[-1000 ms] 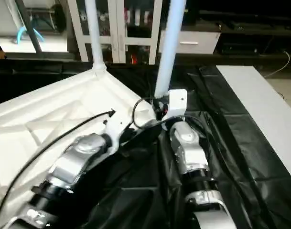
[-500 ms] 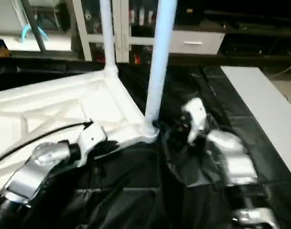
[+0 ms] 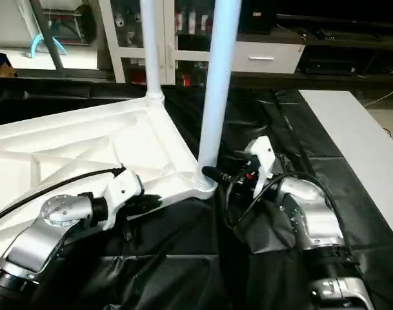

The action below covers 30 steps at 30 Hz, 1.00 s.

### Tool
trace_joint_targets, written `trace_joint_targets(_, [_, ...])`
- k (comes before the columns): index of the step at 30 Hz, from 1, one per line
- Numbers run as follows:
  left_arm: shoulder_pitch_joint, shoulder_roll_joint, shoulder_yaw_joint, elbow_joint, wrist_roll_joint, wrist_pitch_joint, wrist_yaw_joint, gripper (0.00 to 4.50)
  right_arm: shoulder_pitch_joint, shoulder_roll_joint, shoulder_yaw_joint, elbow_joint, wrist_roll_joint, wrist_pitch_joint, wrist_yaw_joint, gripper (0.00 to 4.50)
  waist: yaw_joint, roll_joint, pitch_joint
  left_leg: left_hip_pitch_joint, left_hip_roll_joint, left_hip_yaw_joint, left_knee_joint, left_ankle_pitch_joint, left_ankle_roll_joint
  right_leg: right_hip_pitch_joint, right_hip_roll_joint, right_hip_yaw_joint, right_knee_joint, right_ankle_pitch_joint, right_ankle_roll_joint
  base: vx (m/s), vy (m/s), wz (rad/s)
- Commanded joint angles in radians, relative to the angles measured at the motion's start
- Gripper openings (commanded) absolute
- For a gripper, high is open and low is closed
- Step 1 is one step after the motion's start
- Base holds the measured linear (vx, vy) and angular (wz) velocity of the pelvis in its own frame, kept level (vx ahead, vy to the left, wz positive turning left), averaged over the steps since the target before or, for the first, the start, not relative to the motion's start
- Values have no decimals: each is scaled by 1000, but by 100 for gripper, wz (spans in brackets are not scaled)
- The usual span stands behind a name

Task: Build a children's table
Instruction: Rotate leg to tighten

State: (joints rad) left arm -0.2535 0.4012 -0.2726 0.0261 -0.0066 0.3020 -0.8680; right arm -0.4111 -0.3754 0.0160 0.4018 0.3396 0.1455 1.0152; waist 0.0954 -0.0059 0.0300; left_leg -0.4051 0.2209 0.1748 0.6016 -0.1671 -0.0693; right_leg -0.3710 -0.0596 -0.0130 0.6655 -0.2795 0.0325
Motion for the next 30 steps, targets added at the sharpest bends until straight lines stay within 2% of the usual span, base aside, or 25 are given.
trace_joint_targets(1, [-1, -28, -24, -67, -71, -26, -33, 0, -26, -3, 14, 33, -41, -26, -31, 191, 0, -11, -64, 29, 3, 4, -43, -17, 81, 41, -44, 17, -61, 344, -250, 0, 0, 0])
trace_joint_targets(5, [4, -30, -24, -74, -70, -22, -37, 0, -37, -4, 18, 48, -58, -41, -30, 188, -3, -11, -62, 30, 4, 4, -45, -34, 73, 41, -45, 18, -64, 301, -247, 0, 0, 0])
trace_joint_targets(12, [9, -31, -27, -80, -68, -20, -45, 0, -43, 11, 33, 73, -47, -36, 12, 185, -3, -11, -65, 29, 2, 4, -42, -13, 86, 42, -43, 18, -61, 347, -251, 0, 0, 0])
trace_joint_targets(13, [9, -31, -28, -81, -66, -19, -44, 0, -42, 12, 34, 72, -49, -36, 6, 185, -4, -14, -64, 28, 2, 4, -42, -14, 87, 42, -43, 17, -61, 346, -251, 0, 0, 0])
trace_joint_targets(17, [-4, -40, -39, -74, -30, 9, -7, 0, -46, 43, 27, 90, -89, -34, -115, 185, -6, -13, -62, 29, 3, 5, -45, -22, 80, 39, -44, 18, -62, 313, -250, 0, 0, 0])
trace_joint_targets(19, [-44, -92, -48, -35, 28, 63, 92, 0, -55, 109, -1, 123, -122, -1, -307, 185, -11, -14, -61, 32, 5, 5, -47, -19, 68, 36, -45, 19, -65, 288, -250, 0, 0, 0])
trace_joint_targets(20, [-50, -100, -48, -30, 32, 68, 103, 0, -55, 118, -6, 126, -123, 5, -328, 185, -13, -11, -60, 32, 5, 5, -49, -20, 64, 35, -45, 19, -65, 281, -251, 0, 0, 0])
trace_joint_targets(21, [-93, -177, -44, 10, 56, 120, 196, 0, -59, 185, -20, 153, -145, 29, -479, 185, -15, -11, -60, 34, 5, 5, -50, -23, 50, 34, -45, 20, -66, 266, -253, 0, 0, 0])
trace_joint_targets(22, [-99, -187, -43, 16, 58, 128, 208, 0, -60, 193, -21, 157, -149, 30, -497, 185, -16, -11, -59, 36, 5, 6, -51, -23, 44, 32, -45, 21, -68, 260, -253, 0, 0, 0])
trace_joint_targets(23, [-132, -247, -36, 48, 73, 158, 281, 0, -66, 240, -22, 179, -169, 29, -588, 184, -14, -13, -61, 34, 5, 4, -51, -21, 35, 36, -48, 21, -67, 255, -249, 0, 0, 0])
trace_joint_targets(24, [-146, -272, -33, 62, 78, 165, 310, 0, -72, 264, -29, 190, -170, 29, -634, 184, -12, -12, -62, 37, 5, 5, -51, -23, 29, 34, -48, 22, -69, 261, -247, 0, 0, 0])
trace_joint_targets(25, [-176, -324, -25, 92, 87, 175, 369, 0, -92, 319, -47, 222, -166, 23, -722, 184, -13, -5, -62, 35, 4, 4, -50, -25, 28, 32, -49, 23, -67, 264, -245, 0, 0, 0])
trace_joint_targets(26, [-182, -333, -24, 97, 89, 176, 379, 0, -96, 328, -49, 228, -165, 22, -737, 184, -11, -9, -63, 36, 2, 4, -50, -28, 23, 36, -49, 24, -69, 273, -238, 0, 0, 0])
trace_joint_targets(28, [-219, -383, -19, 131, 104, 174, 447, 0, -133, 386, -51, 283, -181, -8, -828, 184, -10, -10, -66, 33, 0, 2, -49, -18, 21, 40, -47, 23, -66, 312, -224, 0, 0, 0])
trace_joint_targets(29, [-225, -389, -19, 137, 108, 171, 457, 0, -141, 393, -47, 295, -188, -18, -842, 184, -10, -6, -66, 33, 0, 2, -48, -15, 21, 38, -47, 22, -65, 331, -214, 0, 0, 0])
trace_joint_targets(30, [-235, -393, -20, 147, 123, 162, 472, 0, -156, 410, -47, 316, -192, -45, -852, 184, -9, -9, -67, 32, -1, 2, -48, -23, 20, 40, -47, 21, -65, 335, -207, 0, 0, 0])
